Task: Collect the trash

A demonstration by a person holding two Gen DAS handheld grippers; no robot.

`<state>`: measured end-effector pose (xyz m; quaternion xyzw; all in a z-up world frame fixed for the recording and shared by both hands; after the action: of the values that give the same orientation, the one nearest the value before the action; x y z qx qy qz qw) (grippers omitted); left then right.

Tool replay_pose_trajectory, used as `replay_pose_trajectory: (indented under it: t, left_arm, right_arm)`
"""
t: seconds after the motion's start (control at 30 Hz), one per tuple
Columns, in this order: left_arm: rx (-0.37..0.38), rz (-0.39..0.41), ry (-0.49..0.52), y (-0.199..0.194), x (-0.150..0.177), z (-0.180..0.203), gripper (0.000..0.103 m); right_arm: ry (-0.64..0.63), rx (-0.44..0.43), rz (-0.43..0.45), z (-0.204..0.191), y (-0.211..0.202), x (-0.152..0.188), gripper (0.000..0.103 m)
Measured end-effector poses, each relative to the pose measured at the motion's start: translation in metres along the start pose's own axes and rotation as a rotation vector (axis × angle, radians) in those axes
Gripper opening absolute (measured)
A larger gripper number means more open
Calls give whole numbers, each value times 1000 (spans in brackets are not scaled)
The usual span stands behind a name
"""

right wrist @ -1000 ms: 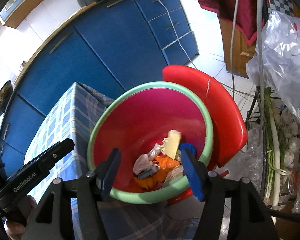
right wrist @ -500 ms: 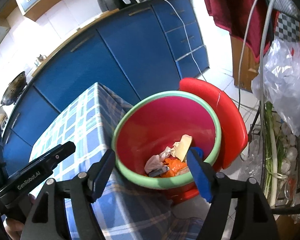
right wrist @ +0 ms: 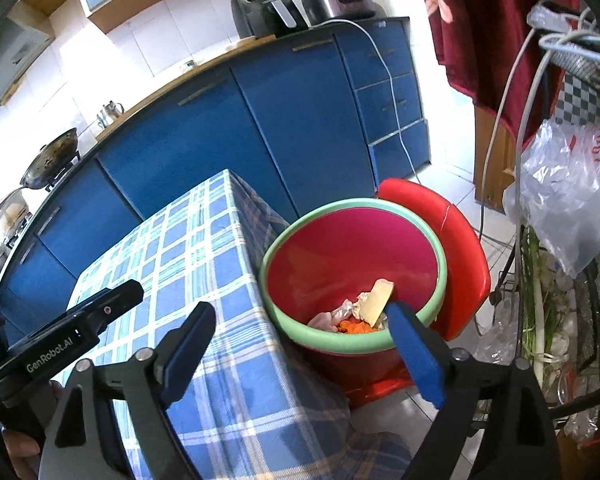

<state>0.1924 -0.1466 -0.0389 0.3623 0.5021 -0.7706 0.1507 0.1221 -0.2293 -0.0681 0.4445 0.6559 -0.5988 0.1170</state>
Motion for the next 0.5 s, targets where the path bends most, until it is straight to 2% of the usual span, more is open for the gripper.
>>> replay_pose_trajectory:
  t: [0.2,0.5]
  left_arm:
    - [-31,26,-19,-24,6,-11,72]
    - [-81,54,-69,-53,19,-29,73]
  right_arm:
    - [-33,22,45,-8,-18,2,102]
    - [-108,58,86,-25,-37,11,103]
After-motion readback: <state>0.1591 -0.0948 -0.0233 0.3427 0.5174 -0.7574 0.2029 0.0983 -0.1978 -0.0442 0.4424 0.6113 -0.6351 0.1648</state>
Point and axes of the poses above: each gripper's, at about its wrist camera, not at the fingertips, and y roughly the way its jaws point, z to its right, x to its underside, the point moved 10 cm from there along y, roughly the way its jaws point, and after that the axes turned 7 degrees about x, right-handed, at the moved point
